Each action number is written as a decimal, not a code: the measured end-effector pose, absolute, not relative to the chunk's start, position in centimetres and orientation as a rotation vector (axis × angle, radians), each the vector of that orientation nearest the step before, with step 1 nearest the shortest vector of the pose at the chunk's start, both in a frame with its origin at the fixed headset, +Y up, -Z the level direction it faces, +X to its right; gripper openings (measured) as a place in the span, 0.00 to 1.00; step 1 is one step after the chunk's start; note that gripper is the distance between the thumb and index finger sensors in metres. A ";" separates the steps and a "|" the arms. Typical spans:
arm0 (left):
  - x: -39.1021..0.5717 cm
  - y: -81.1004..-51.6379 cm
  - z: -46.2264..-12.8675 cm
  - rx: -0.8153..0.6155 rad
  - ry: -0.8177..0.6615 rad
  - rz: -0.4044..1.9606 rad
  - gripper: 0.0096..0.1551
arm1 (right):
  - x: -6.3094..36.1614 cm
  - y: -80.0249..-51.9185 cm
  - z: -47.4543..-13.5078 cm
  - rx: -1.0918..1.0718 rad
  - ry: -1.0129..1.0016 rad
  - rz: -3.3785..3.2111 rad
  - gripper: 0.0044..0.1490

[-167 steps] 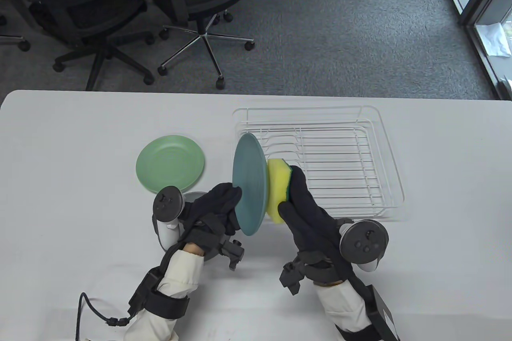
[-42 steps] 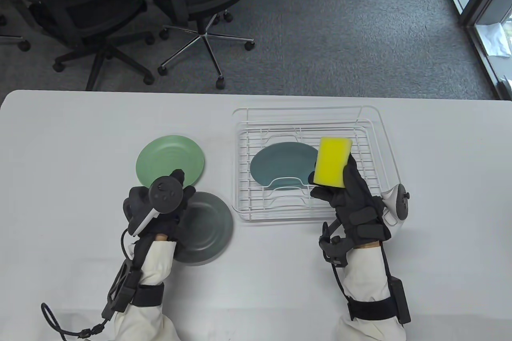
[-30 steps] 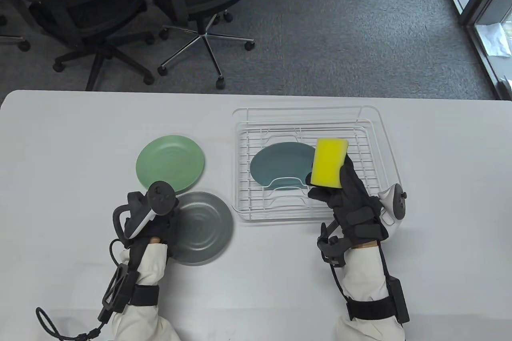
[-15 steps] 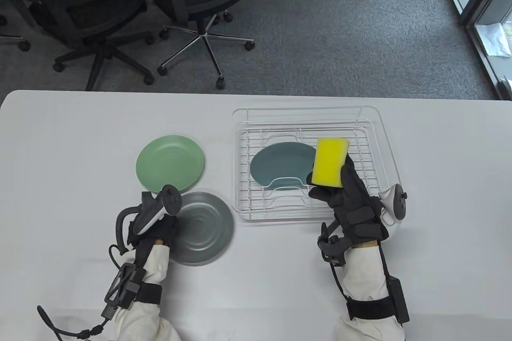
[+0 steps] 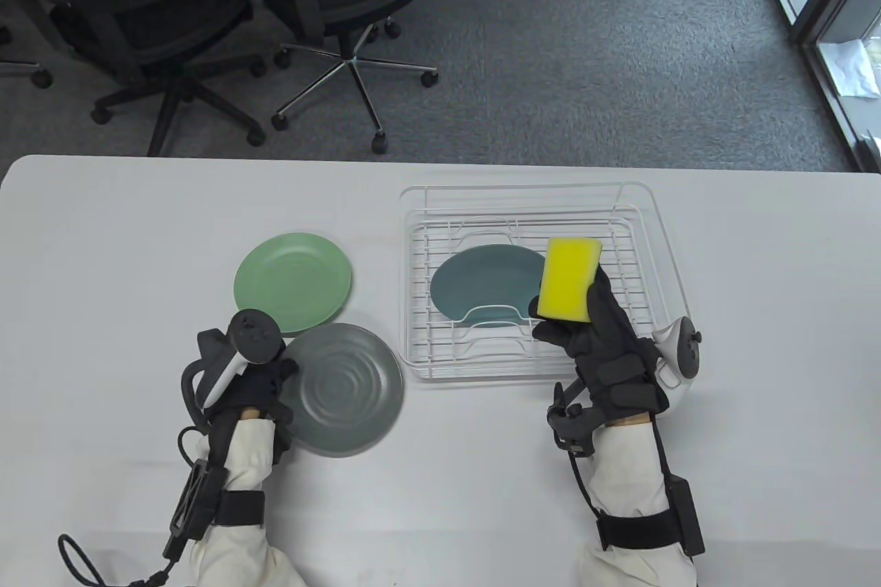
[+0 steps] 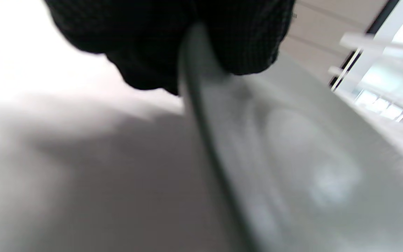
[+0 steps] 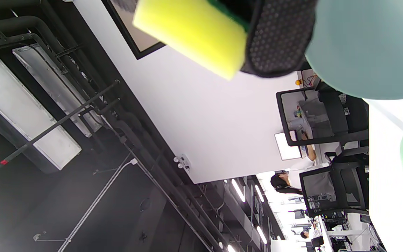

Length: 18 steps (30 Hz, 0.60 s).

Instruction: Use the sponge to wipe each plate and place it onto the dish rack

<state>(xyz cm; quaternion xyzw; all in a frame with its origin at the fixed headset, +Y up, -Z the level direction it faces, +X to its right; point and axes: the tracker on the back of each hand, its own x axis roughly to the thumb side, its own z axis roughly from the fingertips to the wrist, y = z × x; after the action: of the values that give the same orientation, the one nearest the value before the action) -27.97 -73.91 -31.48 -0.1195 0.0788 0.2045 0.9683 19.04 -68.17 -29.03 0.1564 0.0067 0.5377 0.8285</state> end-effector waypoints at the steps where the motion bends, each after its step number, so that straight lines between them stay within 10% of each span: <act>1: -28.2 -73.7 -31.4 -0.235 0.159 0.452 0.21 | 19.1 -68.2 -29.0 0.331 0.014 1.142 0.43; 18: -30.0 -70.3 -30.0 0.004 0.136 0.918 0.24 | 19.0 -68.5 -29.2 0.329 0.026 1.156 0.43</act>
<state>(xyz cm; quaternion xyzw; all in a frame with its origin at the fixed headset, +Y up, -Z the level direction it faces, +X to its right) -29.97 -70.27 -30.03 0.0020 0.0655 0.4425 0.8944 18.97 -68.46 -29.15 0.1549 0.0122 0.5439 0.8246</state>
